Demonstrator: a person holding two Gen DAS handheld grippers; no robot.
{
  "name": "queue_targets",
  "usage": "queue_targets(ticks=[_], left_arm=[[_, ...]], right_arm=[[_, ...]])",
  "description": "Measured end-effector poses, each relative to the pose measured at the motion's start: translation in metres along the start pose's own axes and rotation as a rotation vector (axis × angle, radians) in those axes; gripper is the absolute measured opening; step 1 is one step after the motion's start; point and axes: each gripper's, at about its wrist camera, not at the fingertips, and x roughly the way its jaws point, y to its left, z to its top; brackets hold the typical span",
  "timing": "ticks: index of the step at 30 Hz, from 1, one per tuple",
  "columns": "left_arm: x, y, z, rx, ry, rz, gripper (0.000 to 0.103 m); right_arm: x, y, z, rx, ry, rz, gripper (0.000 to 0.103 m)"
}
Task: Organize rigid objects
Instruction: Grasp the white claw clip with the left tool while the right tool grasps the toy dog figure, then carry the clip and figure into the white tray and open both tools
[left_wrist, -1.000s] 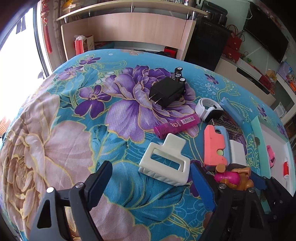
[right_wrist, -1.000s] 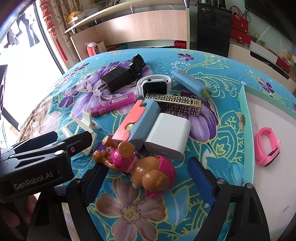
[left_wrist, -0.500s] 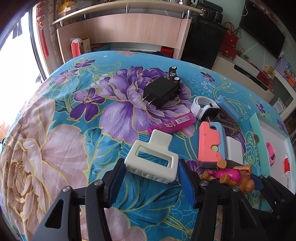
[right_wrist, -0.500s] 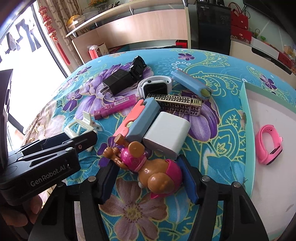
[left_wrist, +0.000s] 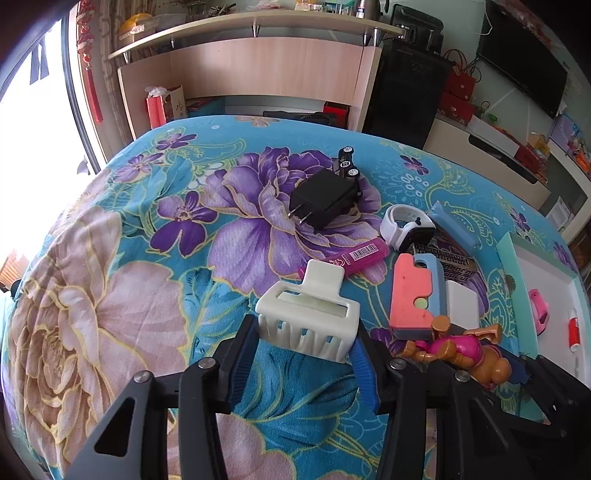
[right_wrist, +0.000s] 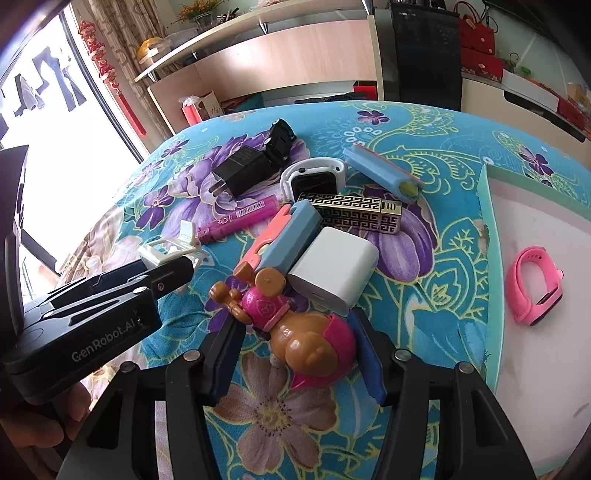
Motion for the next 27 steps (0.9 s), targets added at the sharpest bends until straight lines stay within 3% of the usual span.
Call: queue_targets(ticks=[15,27], left_arm=[[-0.020,-0.005,0.005,0.003,-0.059,0.018,0.052],[-0.028,-0.010,0.007,0.008,-0.084,0.023,0.051]], right_arm=[[-0.019,-0.001,0.005,0.007,-0.048,0.074,0.043],[-0.038,-0.008,0.009,0.043,-0.106,0.119,0.042]])
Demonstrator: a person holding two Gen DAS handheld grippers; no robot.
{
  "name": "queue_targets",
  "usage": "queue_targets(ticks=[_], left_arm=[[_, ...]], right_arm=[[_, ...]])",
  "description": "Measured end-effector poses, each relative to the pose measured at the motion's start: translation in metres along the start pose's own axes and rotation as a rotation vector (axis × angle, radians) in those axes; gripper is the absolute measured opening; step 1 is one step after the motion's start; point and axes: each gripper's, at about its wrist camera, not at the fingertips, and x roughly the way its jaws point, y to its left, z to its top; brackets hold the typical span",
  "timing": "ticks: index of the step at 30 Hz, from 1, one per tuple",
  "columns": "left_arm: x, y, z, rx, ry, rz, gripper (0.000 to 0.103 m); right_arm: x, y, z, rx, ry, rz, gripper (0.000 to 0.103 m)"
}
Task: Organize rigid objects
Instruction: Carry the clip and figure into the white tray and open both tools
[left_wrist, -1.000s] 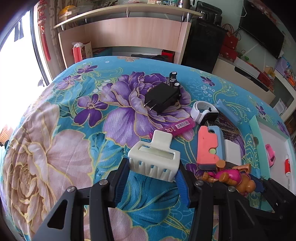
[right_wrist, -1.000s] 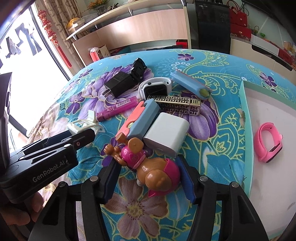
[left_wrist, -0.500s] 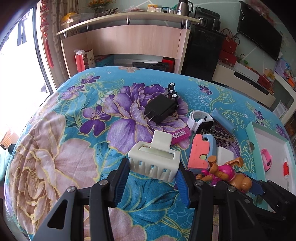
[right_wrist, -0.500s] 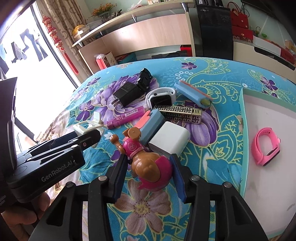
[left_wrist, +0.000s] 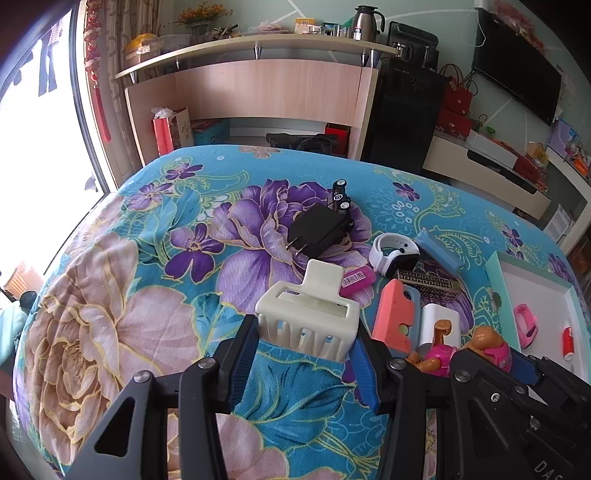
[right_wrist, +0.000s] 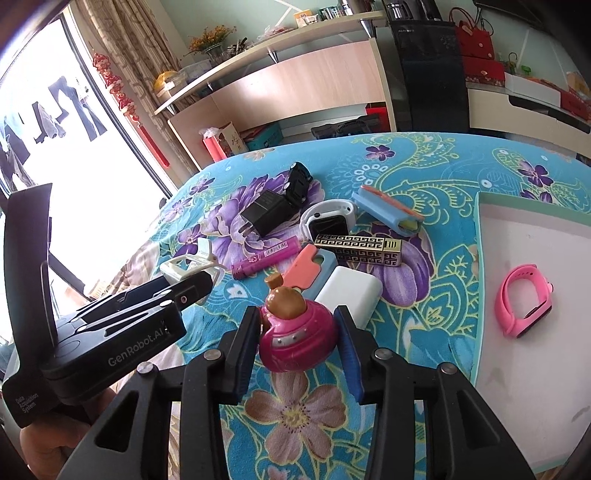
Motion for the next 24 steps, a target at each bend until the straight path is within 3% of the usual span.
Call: queue_targets(ticks=[14,24], left_arm=[[-0.019,-0.024,0.007,0.048,-0.053,-0.034,0.051],[-0.023,-0.063,0.007,0.132,-0.054,-0.087,0.051]], right_arm=[[-0.038,-0.021,0.015,0.061,-0.123,0.003,0.041],[-0.076,-0.078,0.025,0.166,-0.222,-0.107,0.041]])
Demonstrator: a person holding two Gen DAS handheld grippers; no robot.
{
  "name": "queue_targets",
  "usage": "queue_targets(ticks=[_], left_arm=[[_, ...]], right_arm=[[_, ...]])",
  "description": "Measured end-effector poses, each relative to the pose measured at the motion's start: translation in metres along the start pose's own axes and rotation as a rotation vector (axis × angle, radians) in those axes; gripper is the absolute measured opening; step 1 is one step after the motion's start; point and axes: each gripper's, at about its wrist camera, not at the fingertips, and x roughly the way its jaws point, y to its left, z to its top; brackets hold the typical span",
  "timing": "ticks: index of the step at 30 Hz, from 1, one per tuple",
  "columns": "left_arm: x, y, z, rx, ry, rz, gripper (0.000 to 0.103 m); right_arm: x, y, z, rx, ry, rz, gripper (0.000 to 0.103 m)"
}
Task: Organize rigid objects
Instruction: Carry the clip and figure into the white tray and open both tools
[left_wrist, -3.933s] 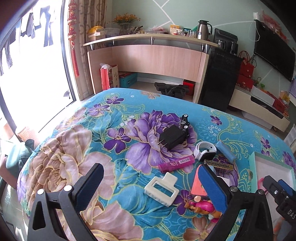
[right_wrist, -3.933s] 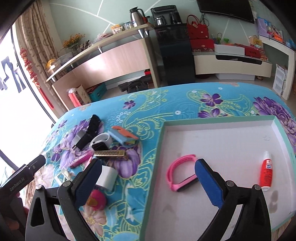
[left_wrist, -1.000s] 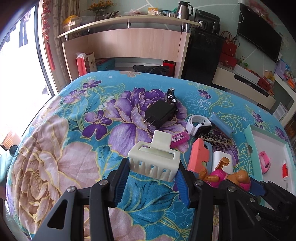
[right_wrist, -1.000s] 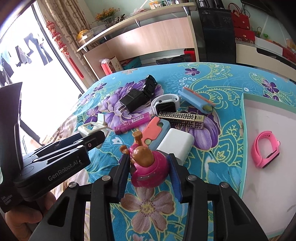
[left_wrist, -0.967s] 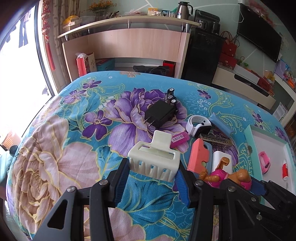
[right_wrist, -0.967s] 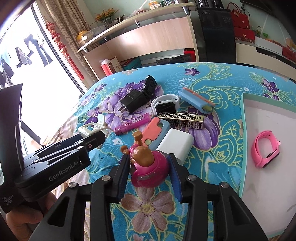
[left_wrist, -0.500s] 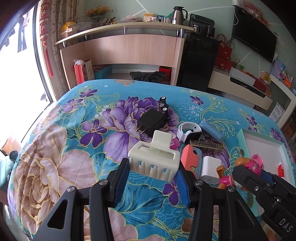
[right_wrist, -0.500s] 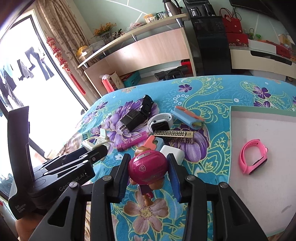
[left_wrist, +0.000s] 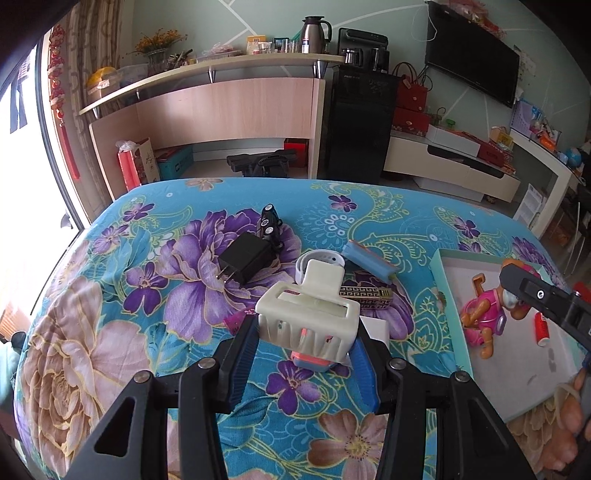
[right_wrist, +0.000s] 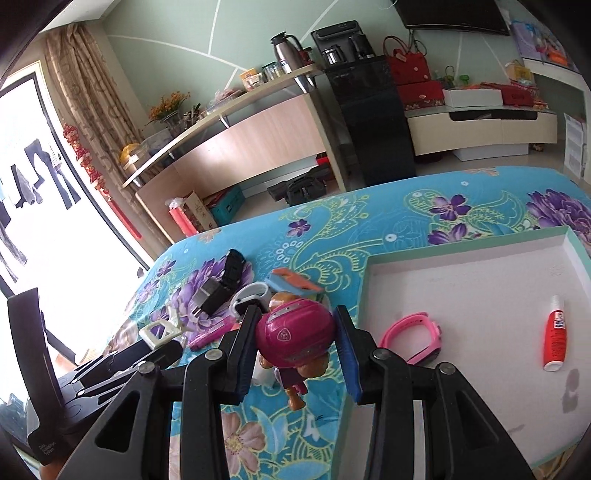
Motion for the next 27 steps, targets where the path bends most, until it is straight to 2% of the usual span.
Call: queue_targets(ticks=[6,10,20,27], left_arm=[[0.002,-0.034,0.002,0.062,0.002,-0.048,0.051],[0.002,-0.066,0.002,0.116,0.002,-0.113,0.051],[0.009,-0.160,-0.018,0.299,0.030,-0.255,0.051],[0.020,-0.187,-0.036,0.364,0.074,-0.253,0.051]], right_arm=[[-0.017,-0.050,0.008,0.097,-0.045,-0.116,0.041],[-0.029,-0.077,0.011,0.139,-0.078,-0.198,0.041],[-0.062,-0.119,0.013,0.175,-0.154,-0.451,0.041],[-0.080,-0.147,0.009,0.231,-0.165,-0.552,0.041]])
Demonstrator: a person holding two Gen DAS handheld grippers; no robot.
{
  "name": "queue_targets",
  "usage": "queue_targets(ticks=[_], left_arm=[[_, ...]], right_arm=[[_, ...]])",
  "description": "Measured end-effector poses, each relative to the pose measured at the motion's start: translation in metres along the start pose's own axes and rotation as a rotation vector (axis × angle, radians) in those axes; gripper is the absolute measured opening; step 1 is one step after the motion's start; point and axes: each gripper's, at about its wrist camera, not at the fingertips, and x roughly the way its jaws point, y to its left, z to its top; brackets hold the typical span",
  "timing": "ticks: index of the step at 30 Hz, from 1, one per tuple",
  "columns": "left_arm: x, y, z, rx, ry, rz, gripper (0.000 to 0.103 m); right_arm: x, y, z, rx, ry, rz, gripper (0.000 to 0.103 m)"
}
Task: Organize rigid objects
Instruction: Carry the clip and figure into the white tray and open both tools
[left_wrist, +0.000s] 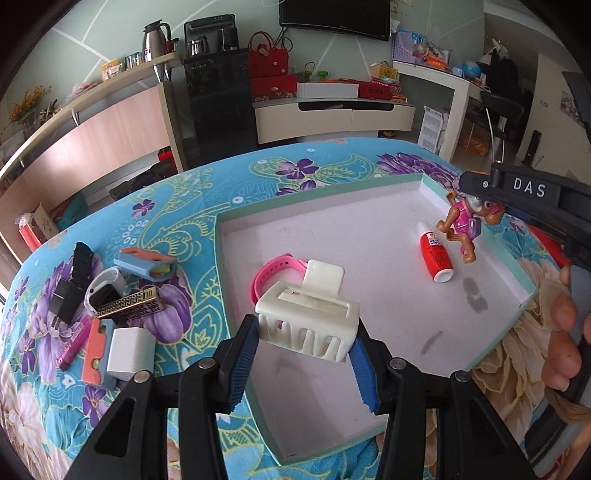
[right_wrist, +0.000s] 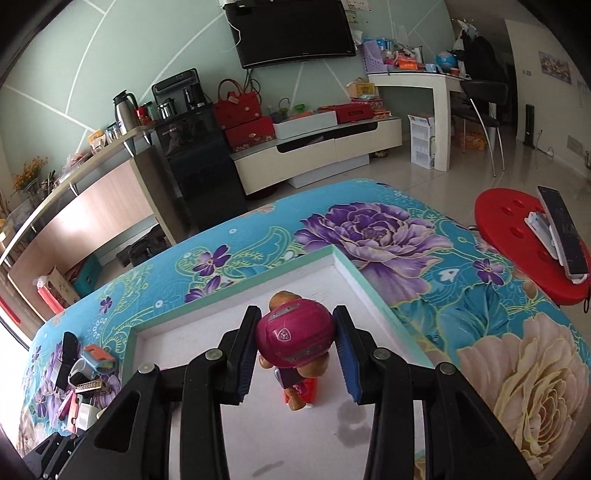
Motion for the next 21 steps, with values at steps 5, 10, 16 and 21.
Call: queue_targets(ticks=[5,10,16,21], left_arm=[[0.007,0.001,-0.003,-0.010,0.008,0.025,0.051],[0.013,-0.002,-0.005,-0.004,0.006,0.041,0.052],[0.016,-0.001,-0.006,-0.014,0.005,0.042,0.053],[0.012,0.002,-0.005,-0.027,-0.002,0.041,0.064]], right_arm=[[0.005,-0.009,-0.001,0.006,0.024,-0.033,0.041],[0.016,-0.012,-0.005,0.000,0.078,-0.055,0.041],[0.018,-0.011,-0.007,-0.010,0.091,-0.056,0.042],[0.016,-0.008,-0.005,-0.021,0.085,-0.053,0.053]])
